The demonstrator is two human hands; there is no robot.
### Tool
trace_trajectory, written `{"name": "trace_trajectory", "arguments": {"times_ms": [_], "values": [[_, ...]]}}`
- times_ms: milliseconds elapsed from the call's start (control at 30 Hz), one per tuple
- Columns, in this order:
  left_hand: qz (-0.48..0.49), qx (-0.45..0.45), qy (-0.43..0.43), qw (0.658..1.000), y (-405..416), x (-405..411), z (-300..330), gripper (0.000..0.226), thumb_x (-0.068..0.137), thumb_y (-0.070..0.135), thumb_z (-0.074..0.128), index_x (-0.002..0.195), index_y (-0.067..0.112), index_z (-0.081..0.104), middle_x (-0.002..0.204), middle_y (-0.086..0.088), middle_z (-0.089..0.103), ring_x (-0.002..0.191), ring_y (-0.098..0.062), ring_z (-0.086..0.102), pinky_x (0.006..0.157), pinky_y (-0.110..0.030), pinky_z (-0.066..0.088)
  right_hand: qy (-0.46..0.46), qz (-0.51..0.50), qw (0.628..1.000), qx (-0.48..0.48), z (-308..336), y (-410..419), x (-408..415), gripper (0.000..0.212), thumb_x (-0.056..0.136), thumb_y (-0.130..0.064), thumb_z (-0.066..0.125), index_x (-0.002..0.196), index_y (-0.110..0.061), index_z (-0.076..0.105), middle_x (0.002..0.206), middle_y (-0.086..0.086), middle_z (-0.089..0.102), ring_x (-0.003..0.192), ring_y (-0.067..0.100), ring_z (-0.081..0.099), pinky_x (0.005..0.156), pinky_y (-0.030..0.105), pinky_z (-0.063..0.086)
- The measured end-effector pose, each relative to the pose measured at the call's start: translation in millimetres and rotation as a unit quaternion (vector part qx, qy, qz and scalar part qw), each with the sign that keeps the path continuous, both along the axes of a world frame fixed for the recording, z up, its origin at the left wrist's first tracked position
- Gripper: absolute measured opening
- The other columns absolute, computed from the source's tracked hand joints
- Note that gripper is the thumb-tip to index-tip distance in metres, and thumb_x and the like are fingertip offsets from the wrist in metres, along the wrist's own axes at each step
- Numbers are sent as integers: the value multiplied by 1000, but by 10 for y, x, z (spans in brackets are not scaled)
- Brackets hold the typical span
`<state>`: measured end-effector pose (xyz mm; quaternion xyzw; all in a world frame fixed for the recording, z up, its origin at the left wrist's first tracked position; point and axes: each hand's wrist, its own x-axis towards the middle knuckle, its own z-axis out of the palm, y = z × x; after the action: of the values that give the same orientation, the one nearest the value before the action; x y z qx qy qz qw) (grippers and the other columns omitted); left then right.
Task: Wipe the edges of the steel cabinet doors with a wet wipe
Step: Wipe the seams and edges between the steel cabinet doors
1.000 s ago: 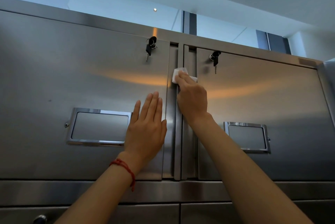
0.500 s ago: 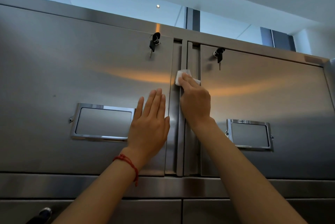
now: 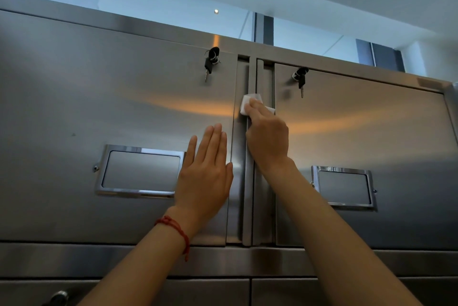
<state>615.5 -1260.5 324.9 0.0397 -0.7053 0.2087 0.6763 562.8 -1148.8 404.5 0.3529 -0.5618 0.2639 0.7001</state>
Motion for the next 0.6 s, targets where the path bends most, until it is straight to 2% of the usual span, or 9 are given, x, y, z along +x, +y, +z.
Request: {"name": "trace_trajectory", "arguments": {"times_ms": [133, 233, 400, 600], "values": [[-6, -3, 6, 1000, -5, -14, 4, 56, 93, 31, 27, 136, -3, 39, 144, -21, 35, 134, -34, 33, 105, -54, 34, 0, -6, 1000, 9, 152, 20, 15, 22, 84, 4, 59, 104, 5, 66, 118, 21, 62, 98, 37, 64, 81, 45, 52], [-7, -8, 11, 1000, -13, -23, 11, 55, 93, 30, 28, 135, -3, 40, 144, -21, 36, 134, -34, 34, 105, -54, 34, -19, -28, 999, 20, 282, 11, 19, 27, 89, -1, 51, 113, 2, 63, 128, 15, 57, 105, 34, 61, 87, 42, 49], [-10, -3, 9, 1000, -16, -25, 4, 56, 93, 31, 27, 136, -2, 39, 144, -21, 35, 134, -33, 33, 105, -54, 34, -41, -57, 997, 19, 469, 23, 50, 33, 92, -4, 43, 121, -2, 58, 132, 9, 54, 108, 30, 58, 89, 35, 46], [-4, -8, 14, 1000, -20, -27, 5, 56, 92, 31, 28, 135, -3, 41, 143, -21, 37, 133, -33, 35, 104, -54, 36, -54, -90, 994, 20, 685, 18, 105, 37, 88, 1, 40, 119, -3, 58, 125, 9, 58, 99, 30, 60, 78, 33, 47]]}}
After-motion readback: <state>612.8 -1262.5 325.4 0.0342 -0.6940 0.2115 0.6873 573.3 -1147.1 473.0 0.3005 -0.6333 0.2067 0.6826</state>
